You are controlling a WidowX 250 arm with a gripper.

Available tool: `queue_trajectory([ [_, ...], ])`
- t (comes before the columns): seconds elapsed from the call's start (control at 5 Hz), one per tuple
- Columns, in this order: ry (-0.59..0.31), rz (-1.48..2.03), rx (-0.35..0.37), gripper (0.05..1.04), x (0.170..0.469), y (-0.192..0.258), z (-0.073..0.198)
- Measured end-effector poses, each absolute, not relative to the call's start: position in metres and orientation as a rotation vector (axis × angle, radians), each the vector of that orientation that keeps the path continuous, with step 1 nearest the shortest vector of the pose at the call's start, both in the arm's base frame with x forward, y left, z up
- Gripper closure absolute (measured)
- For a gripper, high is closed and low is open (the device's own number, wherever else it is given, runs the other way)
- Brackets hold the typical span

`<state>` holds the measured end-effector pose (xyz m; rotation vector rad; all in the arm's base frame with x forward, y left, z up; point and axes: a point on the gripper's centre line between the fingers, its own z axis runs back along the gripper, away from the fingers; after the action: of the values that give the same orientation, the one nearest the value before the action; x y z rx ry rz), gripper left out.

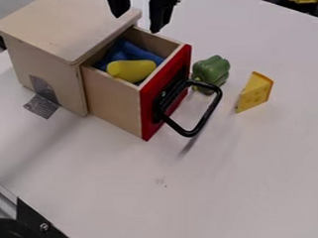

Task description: Took the banana out of the drawer and put it on the right side of the table

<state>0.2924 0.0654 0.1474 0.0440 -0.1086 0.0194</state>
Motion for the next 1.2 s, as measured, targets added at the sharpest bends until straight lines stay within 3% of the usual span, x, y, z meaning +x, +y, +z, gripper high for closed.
queue_trajectory([
  [0.6,-0.053,0.044,-0.016,0.086,0.27,0.07,0.126],
  [0.8,-0.028,0.039,0.009,0.086,0.257,0.076,0.106],
  [1.2,-0.093,0.055,0.048,0.118,0.263,0.078,0.085],
])
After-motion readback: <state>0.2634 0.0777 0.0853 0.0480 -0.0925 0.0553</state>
